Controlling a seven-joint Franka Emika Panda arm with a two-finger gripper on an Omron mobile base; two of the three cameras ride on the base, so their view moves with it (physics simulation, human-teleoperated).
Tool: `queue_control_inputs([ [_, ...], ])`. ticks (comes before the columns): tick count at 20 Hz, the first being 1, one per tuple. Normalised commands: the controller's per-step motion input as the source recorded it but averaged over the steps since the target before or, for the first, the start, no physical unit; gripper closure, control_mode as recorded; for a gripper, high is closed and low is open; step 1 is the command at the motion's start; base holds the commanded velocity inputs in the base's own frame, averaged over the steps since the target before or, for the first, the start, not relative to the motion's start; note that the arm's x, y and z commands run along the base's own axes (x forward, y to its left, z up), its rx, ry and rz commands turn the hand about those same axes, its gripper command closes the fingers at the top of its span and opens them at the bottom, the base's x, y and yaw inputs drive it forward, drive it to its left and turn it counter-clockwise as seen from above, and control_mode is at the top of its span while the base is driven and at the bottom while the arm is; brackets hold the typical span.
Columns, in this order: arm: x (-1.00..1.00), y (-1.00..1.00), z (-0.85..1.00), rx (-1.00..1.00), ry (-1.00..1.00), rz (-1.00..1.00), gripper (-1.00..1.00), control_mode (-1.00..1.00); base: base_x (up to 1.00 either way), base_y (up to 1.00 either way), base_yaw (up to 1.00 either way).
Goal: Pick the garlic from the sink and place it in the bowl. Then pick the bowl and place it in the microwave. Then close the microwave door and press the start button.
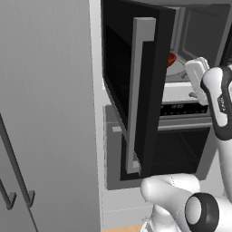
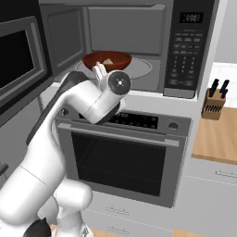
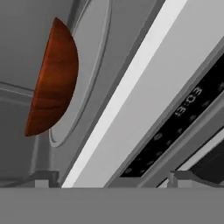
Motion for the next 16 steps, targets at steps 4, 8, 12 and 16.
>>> queue_control_inputs([
  [4, -0.09, -0.40, 0.20, -0.43, 0.20, -0.10, -1.00, -1.00, 0.00, 0.00, 0.00],
  [8, -0.25, -0.59, 0.01, -0.38, 0.14, -0.11, -1.00, -1.00, 0.00, 0.00, 0.00],
  [12, -0.70, -0.70, -0.18, -0.33, 0.02, -0.13, -1.00, -1.00, 0.00, 0.00, 0.00],
  [16, -0.64, -0.69, -0.50, -0.33, 0.02, -0.14, -1.00, -1.00, 0.00, 0.00, 0.00],
])
